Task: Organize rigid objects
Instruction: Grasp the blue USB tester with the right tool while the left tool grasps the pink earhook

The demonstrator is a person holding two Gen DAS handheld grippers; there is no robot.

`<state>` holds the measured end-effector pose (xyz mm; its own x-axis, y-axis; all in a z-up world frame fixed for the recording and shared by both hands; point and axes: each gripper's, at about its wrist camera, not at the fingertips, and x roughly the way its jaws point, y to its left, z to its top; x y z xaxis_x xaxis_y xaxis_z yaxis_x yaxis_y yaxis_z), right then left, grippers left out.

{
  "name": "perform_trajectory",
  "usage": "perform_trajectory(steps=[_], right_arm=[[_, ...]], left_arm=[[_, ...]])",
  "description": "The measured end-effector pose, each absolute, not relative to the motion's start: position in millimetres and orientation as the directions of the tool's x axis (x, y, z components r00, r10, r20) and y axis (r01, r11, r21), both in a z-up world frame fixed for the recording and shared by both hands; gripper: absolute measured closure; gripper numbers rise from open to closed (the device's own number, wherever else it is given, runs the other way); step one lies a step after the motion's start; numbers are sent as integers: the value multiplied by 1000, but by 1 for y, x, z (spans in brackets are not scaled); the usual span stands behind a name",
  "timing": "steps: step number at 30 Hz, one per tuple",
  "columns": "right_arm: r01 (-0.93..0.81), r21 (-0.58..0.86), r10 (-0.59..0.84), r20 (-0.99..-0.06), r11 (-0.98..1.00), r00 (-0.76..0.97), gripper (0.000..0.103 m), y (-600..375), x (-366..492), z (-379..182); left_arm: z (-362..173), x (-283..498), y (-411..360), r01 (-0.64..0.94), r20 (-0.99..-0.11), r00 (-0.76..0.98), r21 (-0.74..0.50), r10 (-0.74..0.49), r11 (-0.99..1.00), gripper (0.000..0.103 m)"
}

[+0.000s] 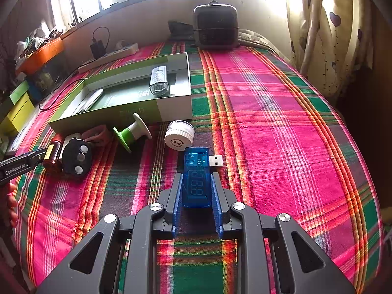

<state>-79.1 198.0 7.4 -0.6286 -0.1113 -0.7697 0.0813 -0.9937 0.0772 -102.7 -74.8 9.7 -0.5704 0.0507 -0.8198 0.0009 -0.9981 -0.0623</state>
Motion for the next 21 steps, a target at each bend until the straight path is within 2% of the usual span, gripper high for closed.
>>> perform_trajectory(steps=[11, 13, 21], right_arm=[[81, 79, -113, -769, -994, -629, 80, 199, -79, 7], [81, 80, -114, -769, -993, -629, 80, 199, -79, 7], [81, 82, -115, -769, -993, -629, 80, 199, -79, 7]], left_arm=[[9, -101, -74, 22, -807, -589, -52, 29, -998, 60], [9, -101, -75, 28, -806, -592, -35, 12, -999, 68], [9, -100, -83, 52, -802, -597, -50, 9, -997, 81]])
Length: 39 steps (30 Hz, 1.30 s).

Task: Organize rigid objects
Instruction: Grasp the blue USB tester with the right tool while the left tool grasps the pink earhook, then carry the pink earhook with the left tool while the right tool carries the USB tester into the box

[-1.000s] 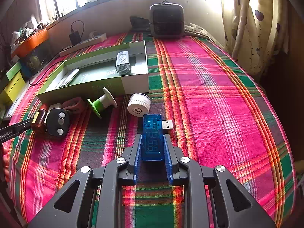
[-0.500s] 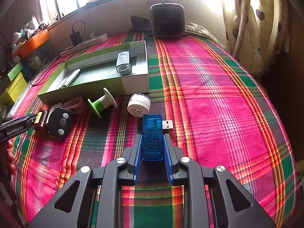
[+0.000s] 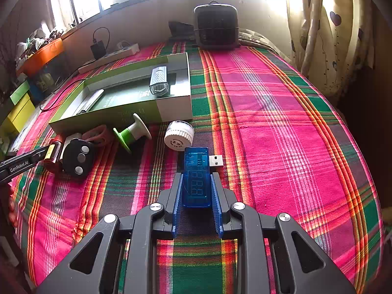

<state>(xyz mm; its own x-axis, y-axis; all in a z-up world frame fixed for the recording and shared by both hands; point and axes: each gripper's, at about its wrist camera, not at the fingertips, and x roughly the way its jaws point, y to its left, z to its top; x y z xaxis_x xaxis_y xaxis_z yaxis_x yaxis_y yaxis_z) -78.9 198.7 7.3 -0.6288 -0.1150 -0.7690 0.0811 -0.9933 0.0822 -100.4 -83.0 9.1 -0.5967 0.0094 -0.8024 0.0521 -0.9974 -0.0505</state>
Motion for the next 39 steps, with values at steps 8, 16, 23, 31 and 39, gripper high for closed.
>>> perform_trajectory(steps=[8, 16, 23, 31, 39], right_arm=[[80, 82, -114, -769, -993, -629, 80, 199, -79, 7], [80, 80, -113, -769, -994, -629, 80, 199, -79, 7], [80, 81, -113, -769, -994, -629, 80, 199, -79, 7], [83, 77, -112, -763, -994, -637, 80, 198, -77, 9], [82, 75, -110, -757, -994, -644, 80, 200, -74, 11]], left_arm=[[9, -100, -84, 53, -799, -602, -60, 16, -997, 81], [9, -99, -84, 57, -799, -601, -67, 19, -996, 81], [9, -98, -85, 59, -799, -601, -70, 20, -996, 81], [11, -96, -84, 60, -799, -601, -74, 23, -995, 81], [16, -93, -81, 60, -786, -617, -74, 21, -995, 81]])
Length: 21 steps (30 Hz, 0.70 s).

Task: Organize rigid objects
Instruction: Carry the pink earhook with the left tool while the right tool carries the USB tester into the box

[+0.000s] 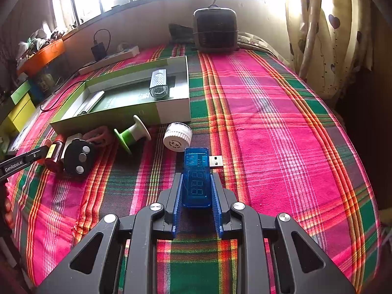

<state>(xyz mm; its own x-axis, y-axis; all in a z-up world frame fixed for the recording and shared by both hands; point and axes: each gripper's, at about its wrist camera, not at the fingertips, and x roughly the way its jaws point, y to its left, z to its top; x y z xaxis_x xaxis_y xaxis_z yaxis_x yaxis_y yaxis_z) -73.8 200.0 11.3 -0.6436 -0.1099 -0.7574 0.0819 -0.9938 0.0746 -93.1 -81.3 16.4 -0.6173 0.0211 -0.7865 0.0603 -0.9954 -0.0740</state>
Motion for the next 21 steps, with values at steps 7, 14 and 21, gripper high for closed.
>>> perform_trajectory(steps=[7, 14, 21], right_arm=[[89, 72, -113, -744, -993, -658, 80, 201, -72, 18], [101, 69, -119, -730, -993, -673, 80, 201, -71, 28], [132, 67, -141, -708, -989, -692, 80, 196, -74, 43]], left_arm=[[26, -87, -82, 49, -772, -634, -83, 33, -995, 81], [40, -84, -80, 19, -756, -651, -94, 59, -995, 81], [51, -86, -73, -14, -742, -665, -104, 87, -994, 81]])
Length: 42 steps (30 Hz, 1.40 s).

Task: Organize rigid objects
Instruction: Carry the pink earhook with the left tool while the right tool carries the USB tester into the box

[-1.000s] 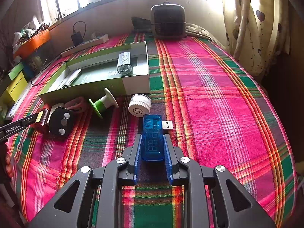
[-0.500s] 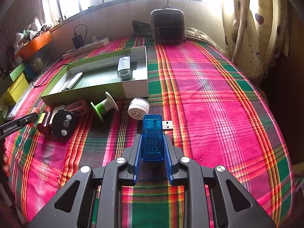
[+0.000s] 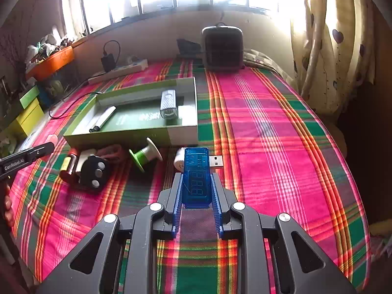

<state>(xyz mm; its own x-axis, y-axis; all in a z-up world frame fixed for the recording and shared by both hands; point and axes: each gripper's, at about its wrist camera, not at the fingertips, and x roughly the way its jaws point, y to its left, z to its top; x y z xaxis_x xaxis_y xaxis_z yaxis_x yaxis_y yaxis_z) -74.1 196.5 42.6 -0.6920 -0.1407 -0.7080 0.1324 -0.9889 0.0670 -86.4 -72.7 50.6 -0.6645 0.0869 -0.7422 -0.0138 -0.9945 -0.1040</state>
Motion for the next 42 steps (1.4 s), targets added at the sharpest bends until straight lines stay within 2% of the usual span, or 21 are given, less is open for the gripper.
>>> perform_trajectory(steps=[16, 42], right_arm=[[226, 75, -214, -691, -971, -690, 80, 177, -104, 64], [332, 138, -320, -741, -933, -590, 80, 149, -174, 49]], left_arm=[[67, -108, -58, -83, -727, -669, -134, 155, -987, 81], [55, -171, -31, -135, -752, -612, -203, 243, -970, 81]])
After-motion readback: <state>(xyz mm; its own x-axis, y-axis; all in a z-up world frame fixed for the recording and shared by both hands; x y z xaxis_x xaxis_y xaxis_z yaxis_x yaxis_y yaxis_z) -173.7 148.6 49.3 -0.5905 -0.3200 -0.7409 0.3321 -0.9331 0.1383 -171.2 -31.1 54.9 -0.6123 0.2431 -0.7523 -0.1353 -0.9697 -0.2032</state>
